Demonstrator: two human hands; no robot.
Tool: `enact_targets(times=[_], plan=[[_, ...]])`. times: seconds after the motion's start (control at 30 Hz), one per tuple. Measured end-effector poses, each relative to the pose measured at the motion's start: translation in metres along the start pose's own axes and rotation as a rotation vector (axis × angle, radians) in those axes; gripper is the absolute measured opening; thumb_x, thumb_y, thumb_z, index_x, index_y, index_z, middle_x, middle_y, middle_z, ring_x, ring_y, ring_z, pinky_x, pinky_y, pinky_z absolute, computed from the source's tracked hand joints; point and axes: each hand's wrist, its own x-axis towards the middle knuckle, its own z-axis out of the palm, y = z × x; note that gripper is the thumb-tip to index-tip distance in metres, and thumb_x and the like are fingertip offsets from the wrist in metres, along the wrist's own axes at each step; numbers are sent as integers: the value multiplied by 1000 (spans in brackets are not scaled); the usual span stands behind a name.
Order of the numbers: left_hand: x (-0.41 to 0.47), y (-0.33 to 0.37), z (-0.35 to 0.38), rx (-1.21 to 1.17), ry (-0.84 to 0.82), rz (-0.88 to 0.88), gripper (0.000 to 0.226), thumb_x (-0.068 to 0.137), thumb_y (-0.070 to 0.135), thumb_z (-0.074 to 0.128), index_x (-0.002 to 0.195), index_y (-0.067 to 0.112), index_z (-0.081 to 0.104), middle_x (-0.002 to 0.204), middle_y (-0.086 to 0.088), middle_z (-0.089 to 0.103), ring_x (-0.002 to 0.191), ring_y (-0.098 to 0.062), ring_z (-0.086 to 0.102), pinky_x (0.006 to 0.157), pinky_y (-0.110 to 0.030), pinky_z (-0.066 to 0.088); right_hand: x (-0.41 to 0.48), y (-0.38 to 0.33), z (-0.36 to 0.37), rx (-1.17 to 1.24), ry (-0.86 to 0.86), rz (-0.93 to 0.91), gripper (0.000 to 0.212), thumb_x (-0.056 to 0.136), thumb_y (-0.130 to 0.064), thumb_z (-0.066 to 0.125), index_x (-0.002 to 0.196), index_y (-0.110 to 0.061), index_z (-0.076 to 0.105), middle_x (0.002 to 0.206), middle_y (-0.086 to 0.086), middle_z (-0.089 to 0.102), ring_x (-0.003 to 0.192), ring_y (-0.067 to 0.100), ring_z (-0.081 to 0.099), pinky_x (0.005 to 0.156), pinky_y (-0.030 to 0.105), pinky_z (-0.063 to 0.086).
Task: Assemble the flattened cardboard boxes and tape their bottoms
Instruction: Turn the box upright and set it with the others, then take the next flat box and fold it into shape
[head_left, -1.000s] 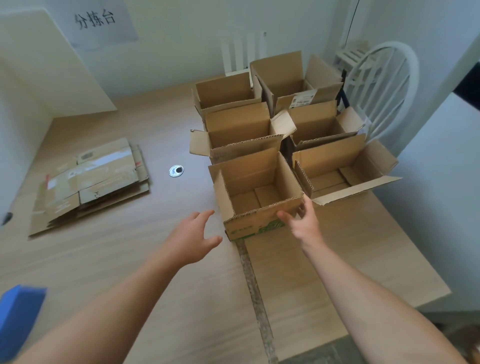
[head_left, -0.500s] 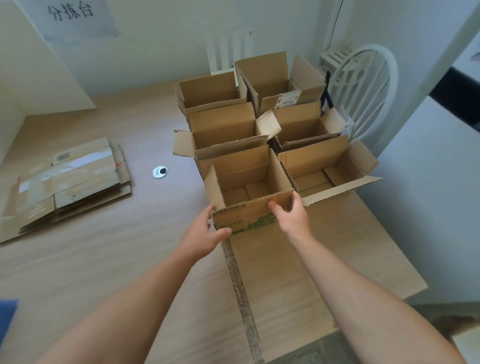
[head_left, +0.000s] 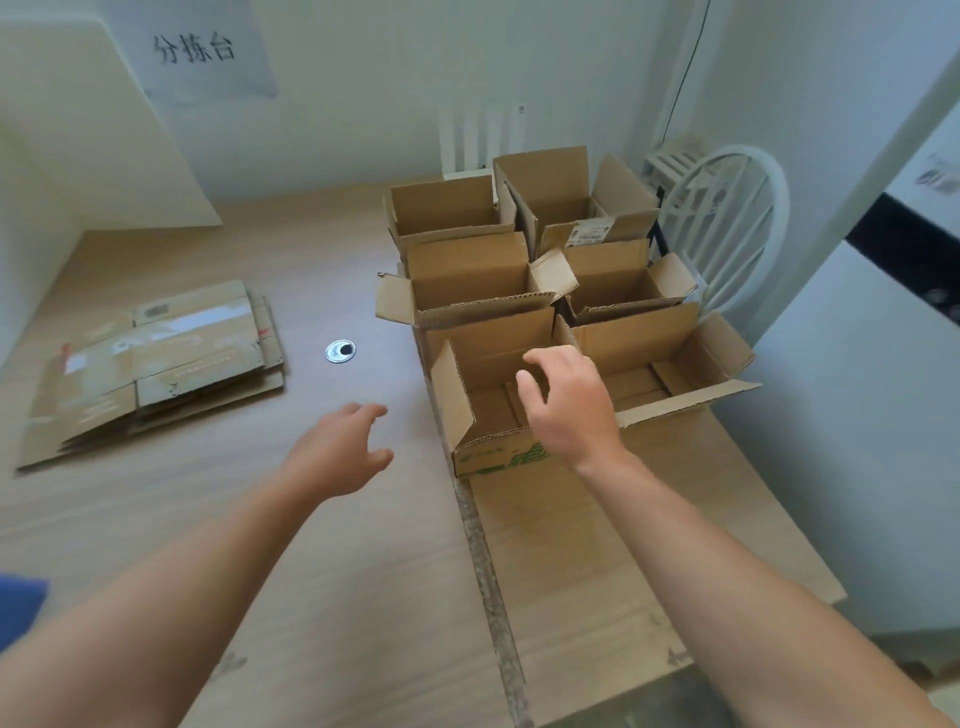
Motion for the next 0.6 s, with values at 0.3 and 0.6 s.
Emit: enact_targets(times=[0.3,0.6], plan=[[-31,-97,-73,396,147,-30,49,95,43,48,141,27,44,141,4,48,125,-21,46,97,-37,40,41,-132,97,-415,-488,-241,38,101,-42,41,126,-19,57,125,6,57,115,31,53,89,41,42],[-48,-253,-114,331,107,-176,38,93,38,48,127,22,52,126,2,54,119,-23,48,94,-37,39,85,-259,224,-616,-619,-373,28,100,-36,41,110,-18,60,111,6,59,102,31,55,74,37,36]])
